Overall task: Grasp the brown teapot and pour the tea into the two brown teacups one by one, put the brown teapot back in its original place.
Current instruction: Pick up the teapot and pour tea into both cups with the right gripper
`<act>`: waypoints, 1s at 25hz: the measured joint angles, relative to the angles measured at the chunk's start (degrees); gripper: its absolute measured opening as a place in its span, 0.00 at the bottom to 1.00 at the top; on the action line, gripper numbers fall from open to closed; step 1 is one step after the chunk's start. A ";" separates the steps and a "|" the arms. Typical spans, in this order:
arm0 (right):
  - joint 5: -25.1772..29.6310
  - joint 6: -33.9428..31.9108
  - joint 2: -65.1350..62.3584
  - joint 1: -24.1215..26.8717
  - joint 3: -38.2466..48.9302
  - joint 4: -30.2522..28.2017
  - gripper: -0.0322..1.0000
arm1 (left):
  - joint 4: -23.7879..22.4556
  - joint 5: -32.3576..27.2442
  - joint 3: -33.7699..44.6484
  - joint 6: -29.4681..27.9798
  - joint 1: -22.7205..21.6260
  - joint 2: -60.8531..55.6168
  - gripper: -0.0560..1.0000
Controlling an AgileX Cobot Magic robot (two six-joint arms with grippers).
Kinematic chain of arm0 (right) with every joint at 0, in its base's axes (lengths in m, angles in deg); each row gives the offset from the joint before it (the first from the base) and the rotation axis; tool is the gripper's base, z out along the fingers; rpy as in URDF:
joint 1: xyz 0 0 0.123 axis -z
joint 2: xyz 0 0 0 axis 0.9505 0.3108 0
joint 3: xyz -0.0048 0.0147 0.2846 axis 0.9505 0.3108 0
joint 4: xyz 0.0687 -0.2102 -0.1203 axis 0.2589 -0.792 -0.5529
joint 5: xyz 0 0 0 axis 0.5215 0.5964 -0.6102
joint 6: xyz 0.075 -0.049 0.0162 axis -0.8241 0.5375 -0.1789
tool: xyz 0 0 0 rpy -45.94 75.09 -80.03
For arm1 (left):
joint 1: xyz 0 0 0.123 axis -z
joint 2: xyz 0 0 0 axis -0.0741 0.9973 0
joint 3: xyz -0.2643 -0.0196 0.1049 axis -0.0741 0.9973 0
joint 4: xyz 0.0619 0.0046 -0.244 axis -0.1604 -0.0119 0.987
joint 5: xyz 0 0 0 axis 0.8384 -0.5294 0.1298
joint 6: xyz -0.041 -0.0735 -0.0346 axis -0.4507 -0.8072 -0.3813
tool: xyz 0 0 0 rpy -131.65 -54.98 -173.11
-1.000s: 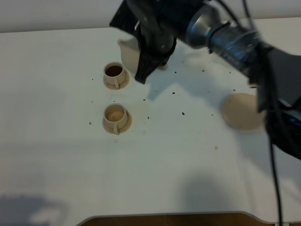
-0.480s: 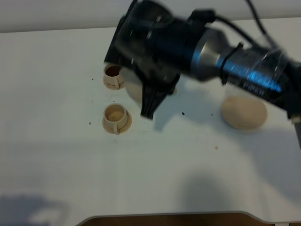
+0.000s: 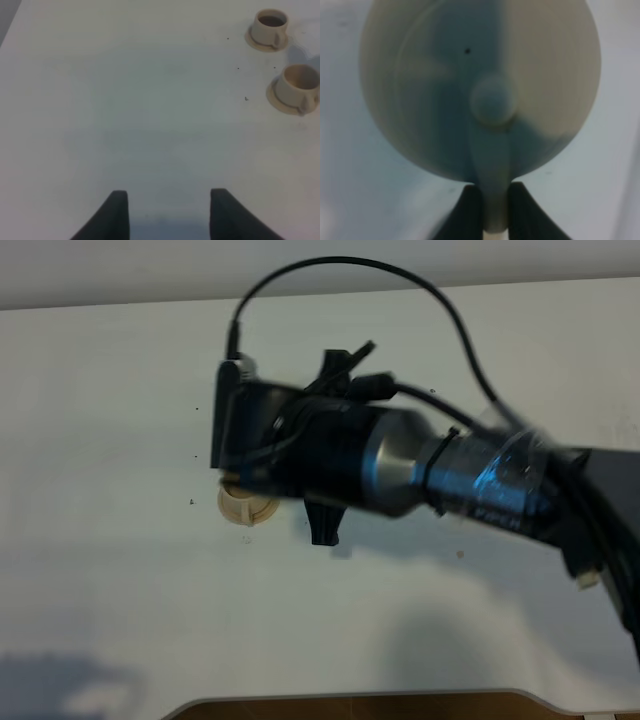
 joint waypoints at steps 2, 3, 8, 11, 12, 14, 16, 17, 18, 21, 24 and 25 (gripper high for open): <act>0.06 -0.09 1.17 -0.79 0.00 -2.39 0.16 | 0.00 0.00 0.00 0.00 0.00 0.00 0.42; 0.19 -0.13 1.88 -0.95 0.04 -3.26 0.16 | 0.00 0.00 0.00 0.00 0.00 0.00 0.42; 0.37 -0.13 4.68 -1.27 0.06 -7.82 0.16 | 0.00 0.00 0.00 0.00 0.00 0.00 0.42; 0.01 -0.13 5.39 -1.53 0.06 -9.89 0.16 | 0.00 0.00 0.00 0.00 0.00 0.00 0.42; -0.16 -0.13 5.68 -1.53 0.06 -10.41 0.16 | 0.00 0.00 0.00 0.00 0.00 0.00 0.42; -0.22 -0.26 6.58 -1.53 0.06 -11.35 0.16 | 0.00 0.00 0.00 0.00 0.00 0.00 0.42; -0.48 -0.26 7.73 -1.53 0.06 -11.96 0.16 | 0.00 0.00 0.00 0.00 0.00 0.00 0.42; -0.72 -0.26 8.13 -1.53 0.06 -12.10 0.16 | 0.00 0.00 0.00 0.00 0.00 0.00 0.42; -0.78 -0.21 8.42 -1.53 0.06 -12.24 0.16 | 0.00 0.00 0.00 0.00 0.00 0.00 0.42; -0.97 -0.15 8.79 -1.53 0.06 -13.14 0.16 | 0.00 0.00 0.00 0.00 0.00 0.00 0.42; -0.97 -0.11 8.79 -1.53 0.06 -14.70 0.16 | 0.00 0.00 0.00 0.00 0.00 0.00 0.42; -0.97 -0.05 8.79 -1.53 0.06 -14.90 0.16 | 0.00 0.00 0.00 0.00 0.00 0.00 0.42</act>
